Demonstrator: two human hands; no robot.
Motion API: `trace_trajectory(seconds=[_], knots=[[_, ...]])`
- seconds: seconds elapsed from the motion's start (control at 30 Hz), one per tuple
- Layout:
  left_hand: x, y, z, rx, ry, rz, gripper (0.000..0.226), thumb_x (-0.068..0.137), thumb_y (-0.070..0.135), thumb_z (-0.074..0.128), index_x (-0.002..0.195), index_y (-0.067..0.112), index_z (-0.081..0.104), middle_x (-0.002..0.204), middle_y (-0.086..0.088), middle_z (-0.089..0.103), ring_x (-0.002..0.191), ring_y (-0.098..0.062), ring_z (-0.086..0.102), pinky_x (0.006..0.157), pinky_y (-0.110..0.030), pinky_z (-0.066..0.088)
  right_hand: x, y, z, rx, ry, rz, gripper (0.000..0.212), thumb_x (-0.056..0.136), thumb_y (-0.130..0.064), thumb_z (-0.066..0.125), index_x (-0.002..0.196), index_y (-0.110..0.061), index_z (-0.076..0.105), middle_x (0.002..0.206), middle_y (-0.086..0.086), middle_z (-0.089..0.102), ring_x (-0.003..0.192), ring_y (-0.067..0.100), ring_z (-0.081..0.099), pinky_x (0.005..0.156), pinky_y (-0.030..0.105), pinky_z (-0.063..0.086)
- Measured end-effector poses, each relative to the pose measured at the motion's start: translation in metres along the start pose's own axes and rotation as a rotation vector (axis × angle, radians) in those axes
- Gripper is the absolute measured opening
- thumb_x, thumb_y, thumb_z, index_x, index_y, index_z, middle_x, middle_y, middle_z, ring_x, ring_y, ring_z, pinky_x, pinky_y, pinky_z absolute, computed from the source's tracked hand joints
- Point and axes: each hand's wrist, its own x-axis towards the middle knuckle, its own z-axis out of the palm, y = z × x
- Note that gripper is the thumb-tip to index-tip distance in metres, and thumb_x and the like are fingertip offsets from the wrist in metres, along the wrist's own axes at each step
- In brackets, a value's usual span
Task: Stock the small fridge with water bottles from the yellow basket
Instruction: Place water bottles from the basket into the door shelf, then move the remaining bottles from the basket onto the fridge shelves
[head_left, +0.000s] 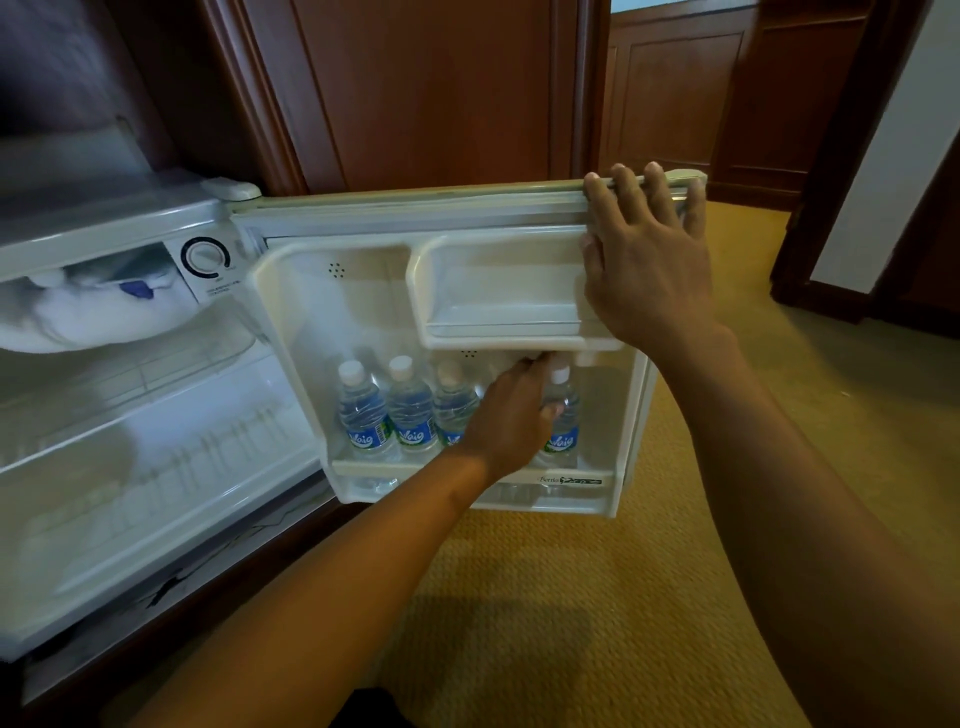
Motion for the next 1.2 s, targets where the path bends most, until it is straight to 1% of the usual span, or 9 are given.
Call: trace_trajectory(seconds=[0.17, 0.33, 0.47, 0.63, 0.83, 0.97, 1.07, 1.13, 1.2], knots=[[-0.043, -0.009, -0.053, -0.086, 0.15, -0.13, 0.036, 0.096, 0.013, 0.061, 0.132, 0.013, 0.061, 0.118, -0.007, 0.067, 0.091, -0.015, 0.066, 0.088, -0.033, 0.056, -0.001, -0.028, -0.016, -0.065, -0.046, -0.098, 0.06, 0.102, -0.036, 0.032, 0.157, -0.017, 0.017, 0.164, 0.011, 0.016, 0.152, 0.034, 0.007, 0.118, 0.063, 0.0], [-0.12, -0.033, -0.132, -0.016, 0.363, -0.204, 0.031, 0.093, 0.016, 0.067, 0.124, 0.015, 0.068, 0.117, 0.004, 0.068, 0.097, -0.009, 0.064, 0.086, -0.023, 0.055, -0.029, -0.114, -0.024, 0.232, -0.067, -0.246, 0.053, 0.101, -0.039, 0.036, 0.149, -0.018, 0.036, 0.161, 0.012, 0.027, 0.15, 0.033, 0.017, 0.121, 0.055, 0.008], [-0.229, -0.061, -0.201, 0.147, 0.461, -0.488, 0.026, 0.095, 0.032, 0.064, 0.121, 0.03, 0.066, 0.124, 0.013, 0.063, 0.108, -0.007, 0.058, 0.094, -0.028, 0.051, -0.077, -0.223, -0.027, 0.587, -0.145, -0.396, 0.041, 0.1, -0.035, 0.046, 0.137, -0.018, 0.052, 0.145, 0.008, 0.051, 0.134, 0.031, 0.043, 0.112, 0.049, 0.035], [-0.39, -0.092, -0.257, 0.352, 0.516, -0.854, 0.022, 0.092, 0.032, 0.065, 0.114, 0.031, 0.068, 0.111, 0.011, 0.066, 0.105, -0.01, 0.061, 0.094, -0.028, 0.05, -0.161, -0.362, -0.03, 0.834, -0.483, -0.667, 0.037, 0.1, -0.037, 0.048, 0.134, -0.026, 0.054, 0.142, -0.001, 0.053, 0.129, 0.021, 0.046, 0.105, 0.041, 0.042], [-0.577, -0.121, -0.296, 0.384, 0.389, -1.344, 0.027, 0.093, 0.026, 0.061, 0.119, 0.025, 0.068, 0.124, 0.001, 0.067, 0.114, -0.019, 0.062, 0.092, -0.031, 0.051, -0.258, -0.515, -0.065, 0.992, -0.732, -1.028, 0.028, 0.1, -0.033, 0.049, 0.123, -0.024, 0.061, 0.121, -0.004, 0.057, 0.115, 0.018, 0.05, 0.092, 0.036, 0.046], [-0.685, -0.151, -0.304, 0.318, 0.182, -1.604, 0.043, 0.089, 0.018, 0.064, 0.132, 0.022, 0.06, 0.138, -0.005, 0.058, 0.123, -0.023, 0.057, 0.092, -0.031, 0.049, -0.321, -0.608, -0.086, 0.949, -0.929, -1.212, 0.032, 0.102, -0.034, 0.043, 0.129, -0.024, 0.057, 0.134, -0.003, 0.051, 0.129, 0.017, 0.04, 0.1, 0.035, 0.04], [-0.734, -0.169, -0.301, 0.219, 0.004, -1.653, 0.043, 0.087, 0.013, 0.067, 0.13, 0.015, 0.061, 0.132, -0.009, 0.06, 0.119, -0.026, 0.058, 0.088, -0.031, 0.047, -0.366, -0.664, -0.084, 0.788, -1.071, -1.342, 0.034, 0.103, -0.03, 0.042, 0.132, -0.018, 0.055, 0.137, 0.003, 0.047, 0.129, 0.022, 0.042, 0.1, 0.036, 0.042], [-0.76, -0.18, -0.293, 0.137, -0.136, -1.672, 0.043, 0.086, 0.018, 0.07, 0.128, 0.017, 0.061, 0.133, -0.007, 0.057, 0.122, -0.026, 0.056, 0.092, -0.033, 0.046, -0.397, -0.695, -0.076, 0.645, -1.159, -1.426, 0.024, 0.1, -0.024, 0.045, 0.118, -0.013, 0.058, 0.127, 0.01, 0.051, 0.117, 0.027, 0.051, 0.09, 0.038, 0.048], [-0.773, -0.188, -0.283, 0.074, -0.345, -1.669, 0.048, 0.084, 0.024, 0.073, 0.131, 0.022, 0.06, 0.137, -0.006, 0.054, 0.124, -0.027, 0.054, 0.096, -0.035, 0.045, -0.422, -0.718, -0.067, 0.482, -1.26, -1.467, 0.008, 0.094, -0.018, 0.052, 0.088, -0.013, 0.055, 0.098, 0.01, 0.054, 0.09, 0.025, 0.058, 0.071, 0.034, 0.05]])
